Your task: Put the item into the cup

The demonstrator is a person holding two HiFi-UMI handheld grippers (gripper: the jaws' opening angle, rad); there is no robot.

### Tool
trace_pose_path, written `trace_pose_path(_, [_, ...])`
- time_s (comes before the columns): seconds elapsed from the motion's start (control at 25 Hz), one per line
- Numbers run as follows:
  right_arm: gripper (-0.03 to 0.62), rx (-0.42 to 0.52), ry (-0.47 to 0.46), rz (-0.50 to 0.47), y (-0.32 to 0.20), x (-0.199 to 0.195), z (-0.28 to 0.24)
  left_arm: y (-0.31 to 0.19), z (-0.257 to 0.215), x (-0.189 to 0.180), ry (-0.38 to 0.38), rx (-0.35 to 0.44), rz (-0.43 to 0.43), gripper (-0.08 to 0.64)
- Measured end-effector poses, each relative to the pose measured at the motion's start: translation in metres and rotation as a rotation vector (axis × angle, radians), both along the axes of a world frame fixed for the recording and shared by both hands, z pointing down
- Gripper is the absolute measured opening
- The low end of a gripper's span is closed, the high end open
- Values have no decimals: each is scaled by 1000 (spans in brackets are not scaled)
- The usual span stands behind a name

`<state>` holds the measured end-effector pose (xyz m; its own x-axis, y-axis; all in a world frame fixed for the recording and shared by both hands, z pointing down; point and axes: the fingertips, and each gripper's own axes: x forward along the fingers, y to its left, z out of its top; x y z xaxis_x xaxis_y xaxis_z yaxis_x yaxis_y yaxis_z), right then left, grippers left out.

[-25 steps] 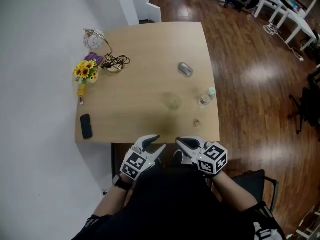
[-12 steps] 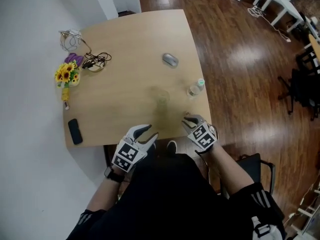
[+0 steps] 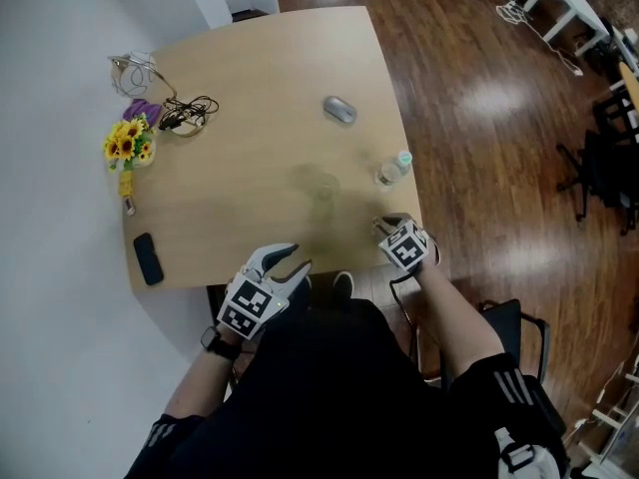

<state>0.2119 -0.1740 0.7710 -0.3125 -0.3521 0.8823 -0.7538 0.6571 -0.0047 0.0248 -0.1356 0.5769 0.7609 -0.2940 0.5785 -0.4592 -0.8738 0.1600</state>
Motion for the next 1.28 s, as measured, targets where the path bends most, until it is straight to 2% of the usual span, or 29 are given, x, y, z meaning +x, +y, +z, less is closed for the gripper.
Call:
trace_pose_path(0.24, [104, -89, 40, 45, 2, 6, 22, 0, 3, -11, -13, -6, -14, 143])
trace_pose_path(0.36, [11, -84, 44, 67, 1, 7, 21, -1, 3, -16, -12, -4, -23, 143])
trace_pose_path(0.44, [9, -73, 20, 77, 0, 2, 14, -3, 2, -19, -10, -2, -31, 143])
trace_pose_path(0.56, [9, -18, -22, 82, -10, -9, -11, -5, 1, -24, -5, 4, -41, 143])
trace_pose_path(0.72, [9, 116, -109, 75, -42, -35, -77, -7, 0, -31, 4, 8, -54, 143])
trace_pose_path(0.84, [9, 222, -169, 23, -71, -66, -129, -9, 0, -37, 8, 10, -62, 143])
trace_pose_path(0.96, [9, 263, -196, -45, -91, -99, -156, -10, 1, -42, 9, 11, -72, 143])
trace_pose_path(1.08, [9, 231, -181, -72, -105, -119, -144, -11, 0, -46, 10, 16, -81, 143])
trace_pose_path(1.28, [9, 118, -133, -55, -109, -127, -94, -9, 1, -55, 6, 5, -106, 143])
